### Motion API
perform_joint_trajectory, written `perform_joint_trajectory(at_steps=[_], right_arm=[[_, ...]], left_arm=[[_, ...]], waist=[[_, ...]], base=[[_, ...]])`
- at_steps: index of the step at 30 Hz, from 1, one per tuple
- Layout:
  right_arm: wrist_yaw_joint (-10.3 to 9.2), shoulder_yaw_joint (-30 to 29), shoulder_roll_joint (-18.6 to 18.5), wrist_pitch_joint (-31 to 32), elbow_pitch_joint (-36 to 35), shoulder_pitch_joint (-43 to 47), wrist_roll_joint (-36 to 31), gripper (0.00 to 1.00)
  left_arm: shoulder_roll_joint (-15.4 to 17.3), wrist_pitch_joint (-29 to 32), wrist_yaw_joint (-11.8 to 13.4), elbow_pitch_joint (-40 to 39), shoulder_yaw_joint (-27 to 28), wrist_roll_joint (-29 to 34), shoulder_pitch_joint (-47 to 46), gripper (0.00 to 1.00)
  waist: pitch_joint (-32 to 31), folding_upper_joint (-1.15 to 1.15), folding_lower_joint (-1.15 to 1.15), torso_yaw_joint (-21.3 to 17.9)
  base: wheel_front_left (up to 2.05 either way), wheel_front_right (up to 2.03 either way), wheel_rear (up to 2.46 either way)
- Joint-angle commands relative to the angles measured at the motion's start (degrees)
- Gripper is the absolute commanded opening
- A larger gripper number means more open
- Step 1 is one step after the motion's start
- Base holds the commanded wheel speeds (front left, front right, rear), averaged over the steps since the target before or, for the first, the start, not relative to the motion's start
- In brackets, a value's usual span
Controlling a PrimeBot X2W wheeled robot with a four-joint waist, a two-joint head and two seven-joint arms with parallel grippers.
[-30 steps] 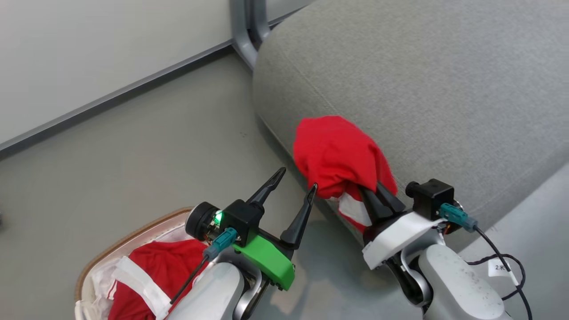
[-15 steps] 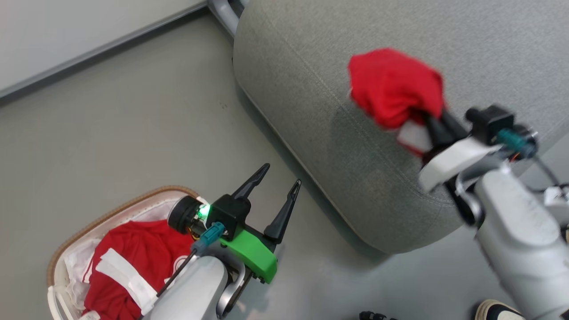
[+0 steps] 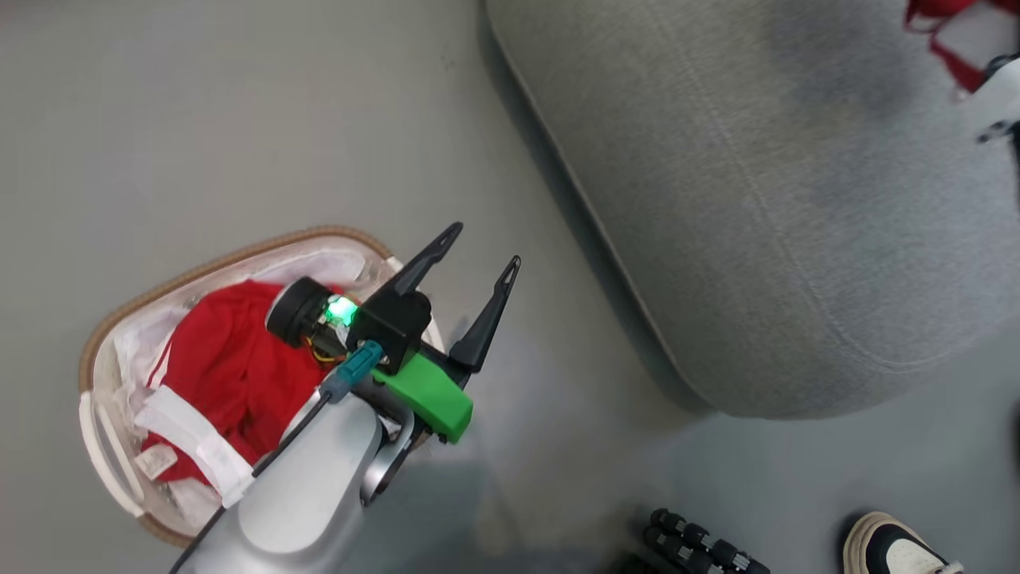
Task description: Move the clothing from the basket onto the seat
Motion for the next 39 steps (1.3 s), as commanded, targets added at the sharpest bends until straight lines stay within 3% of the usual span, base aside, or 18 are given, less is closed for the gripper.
perform_joint_trajectory(at_steps=[1, 9, 10, 11, 12, 27, 35, 39], right_arm=[[-0.07, -1.7, -0.8, 0.0, 1.2, -1.9, -0.8, 0.0], [-0.07, -14.1, -2.0, 0.0, 8.1, -5.9, -5.2, 0.0], [-0.07, -15.4, -1.8, 0.0, 9.0, -6.0, -5.7, 0.06], [-0.07, -16.5, -1.4, 0.0, 9.7, -5.9, -6.4, 0.48], [-0.07, -17.4, -1.1, 0.0, 10.2, -5.7, -7.0, 1.0], [-0.07, -29.1, 4.4, 0.0, 6.0, 11.6, -10.1, 1.0], [-0.07, -29.0, 8.1, 0.0, -2.2, 22.3, -7.9, 1.0], [-0.07, -25.5, 9.7, 0.0, -7.3, 27.1, -5.9, 1.0]], left_arm=[[0.6, 0.0, -0.2, -0.4, 0.5, 0.3, -1.8, 1.0], [-0.3, 0.0, -0.2, -1.2, 0.5, 0.9, -3.3, 1.0], [-0.4, 0.0, -0.2, -1.3, 0.7, 0.9, -3.3, 1.0], [-0.6, 0.0, -0.2, -1.4, 0.9, 0.9, -3.4, 1.0], [-0.6, 0.0, -0.2, -1.4, 1.1, 0.9, -3.4, 1.0], [-2.0, 0.0, -0.2, -1.5, 8.2, 0.9, 1.4, 1.0], [-3.2, 0.0, -0.2, -0.7, 12.8, 1.0, 6.4, 1.0], [-4.1, 0.0, -0.2, -0.3, 15.8, 1.6, 8.9, 1.0]], waist=[[6.9, 0.0, -0.01, 6.3], [10.9, 0.0, -0.01, 10.0], [11.2, 0.0, -0.01, 10.3], [11.4, 0.0, -0.01, 10.5], [11.5, 0.0, -0.01, 10.6], [4.6, 0.0, -0.01, 10.9], [-2.2, 0.0, -0.01, 11.9], [-5.1, 0.0, -0.01, 12.9]], base=[[0.0, 0.0, 0.0], [0.0, 0.0, 0.0], [0.0, 0.0, 0.0], [0.0, 0.0, 0.0], [0.0, 0.0, 0.0], [0.0, 0.0, 0.0], [0.0, 0.0, 0.0], [0.0, 0.0, 0.0]])
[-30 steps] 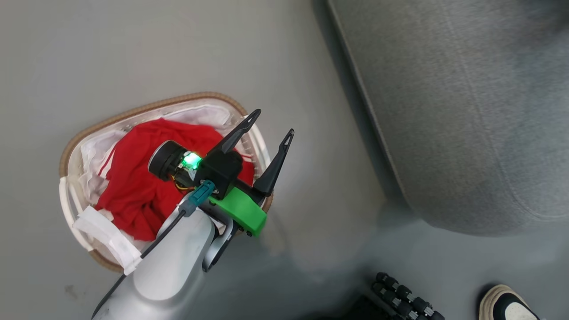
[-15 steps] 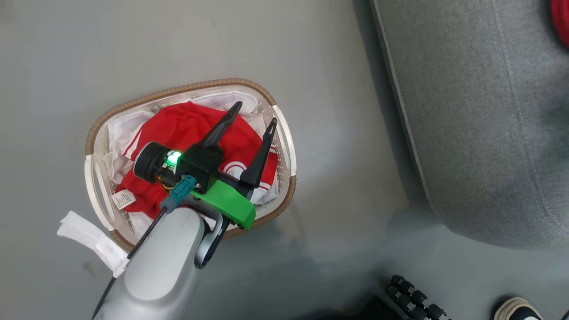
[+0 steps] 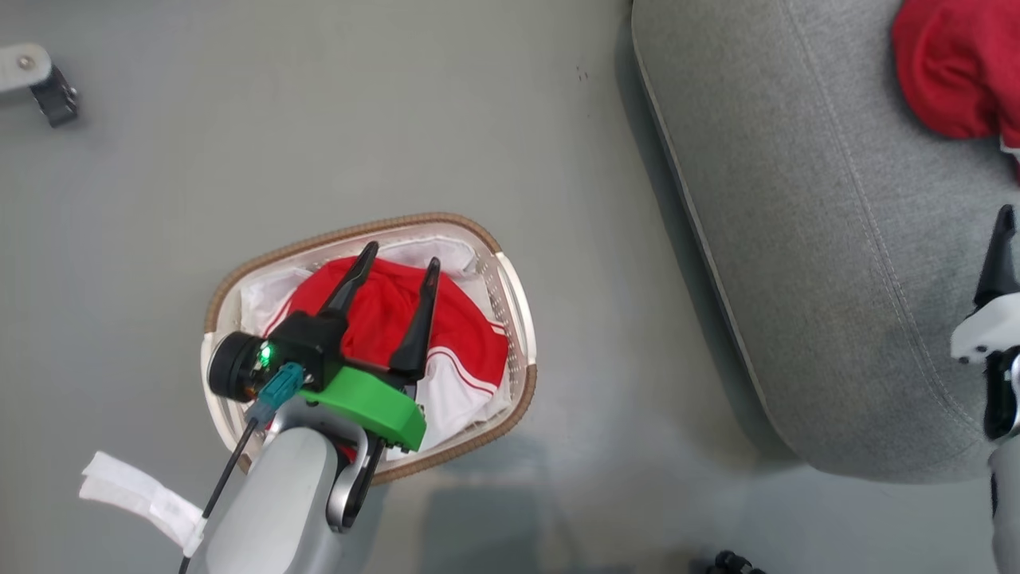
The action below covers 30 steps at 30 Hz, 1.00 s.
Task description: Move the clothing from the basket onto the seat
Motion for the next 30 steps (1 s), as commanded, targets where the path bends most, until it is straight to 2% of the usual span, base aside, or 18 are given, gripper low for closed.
perform_joint_trajectory(at_steps=[1, 14, 20, 30], right_arm=[[-0.06, 1.3, 0.5, 0.0, -1.2, 2.1, 1.0, 1.0], [-0.06, 16.1, 4.9, 0.0, -9.3, 7.1, 7.3, 1.0], [-0.06, 22.0, 6.1, 0.0, -11.7, 7.6, 5.3, 1.0], [-0.06, 30.2, 8.0, 0.0, -12.9, 9.7, 3.1, 1.0]], left_arm=[[-0.3, 0.0, -0.2, 0.3, 1.1, 0.7, 1.7, 1.0], [-2.6, 0.0, -0.2, 0.9, 12.4, 4.0, 7.5, 1.0], [-3.1, 0.0, 0.0, 0.8, 16.4, 6.3, 9.1, 1.0], [-3.2, 0.0, 2.6, 0.4, 20.1, 8.2, 12.1, 1.0]], waist=[[-4.0, 0.0, 0.0, 1.6], [-10.4, 0.0, 0.0, 6.2], [-12.8, 0.0, 0.0, 8.4], [-17.0, 0.0, 0.0, 10.8]], base=[[0.0, 0.0, 0.0], [0.0, 0.0, 0.0], [0.0, 0.0, 0.0], [0.0, 0.0, 0.0]])
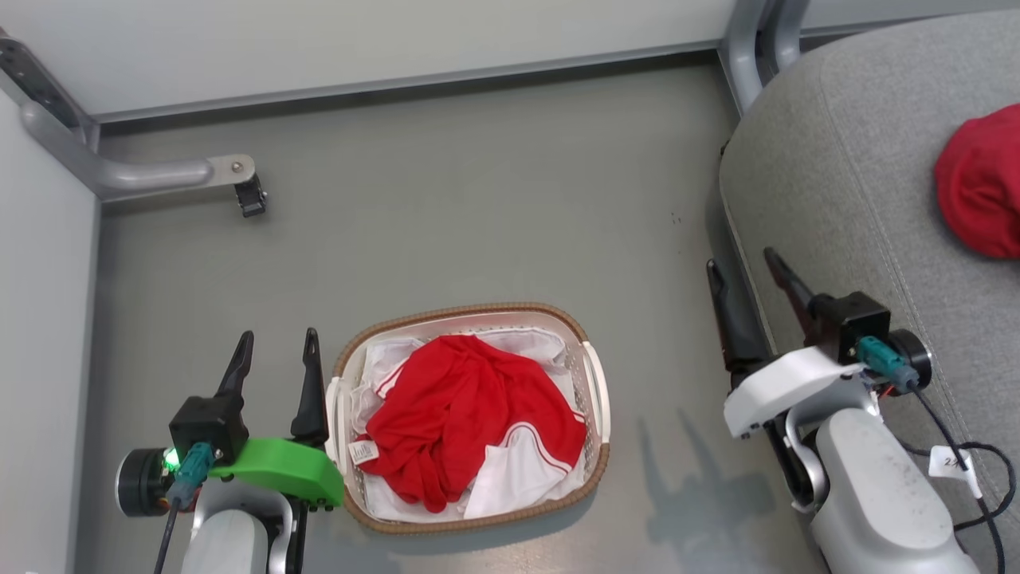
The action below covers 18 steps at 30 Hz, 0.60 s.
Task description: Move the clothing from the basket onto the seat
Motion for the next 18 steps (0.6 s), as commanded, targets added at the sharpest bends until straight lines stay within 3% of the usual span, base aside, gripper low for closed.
perform_joint_trajectory(at_steps=[1, 18], right_arm=[[-0.06, 0.6, 0.1, 0.0, 0.0, 1.7, -0.4, 1.0], [-0.06, -0.6, 1.1, 0.0, 0.6, 11.7, -0.2, 1.0]], left_arm=[[0.1, 0.0, 0.5, -0.2, 0.4, 0.3, 1.4, 1.0], [0.1, 0.0, 2.7, -3.9, -0.1, -1.8, 11.4, 1.0]], waist=[[-1.9, 0.0, 0.0, 1.3], [-9.7, 0.0, 0.0, 1.7]], base=[[0.0, 0.0, 0.0], [0.0, 0.0, 0.0]])
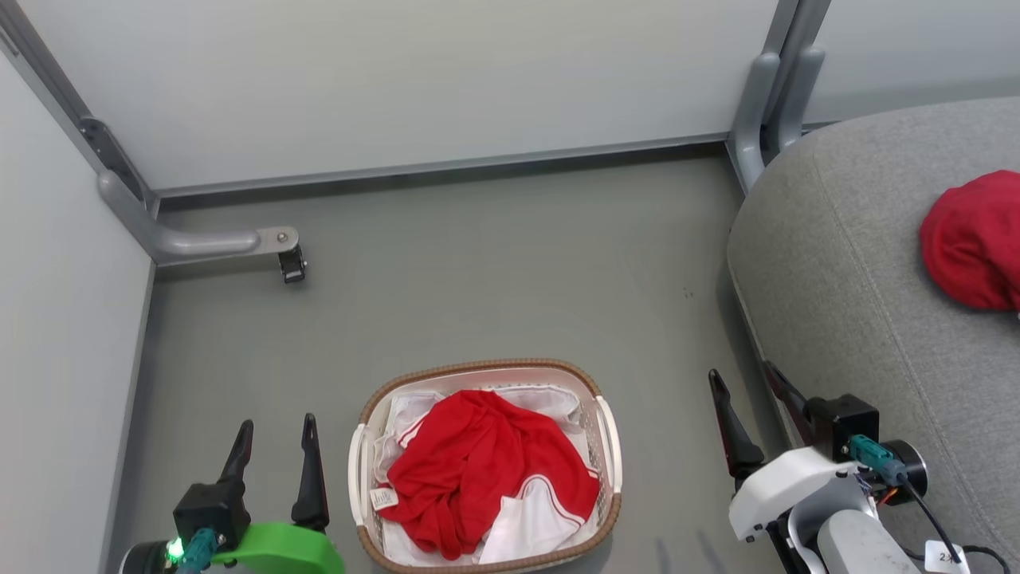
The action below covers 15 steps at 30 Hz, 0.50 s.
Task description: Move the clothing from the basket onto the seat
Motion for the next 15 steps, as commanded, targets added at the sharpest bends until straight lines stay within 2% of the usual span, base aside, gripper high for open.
perform_joint_trajectory(at_steps=[1, 15], right_arm=[[-0.06, -0.1, -0.2, 0.0, 0.1, 1.2, -0.5, 1.0], [-0.06, 0.0, -0.1, 0.0, 0.5, 1.8, -0.1, 1.0]], left_arm=[[0.1, 0.0, 0.2, -0.2, -0.1, -0.4, 1.6, 1.0], [0.1, 0.0, -0.7, 0.4, -0.7, -1.0, 1.6, 1.0]], waist=[[-1.4, 0.0, 0.0, -0.4], [-0.6, 0.0, 0.0, -0.4]], base=[[0.0, 0.0, 0.0], [0.0, 0.0, 0.0]])
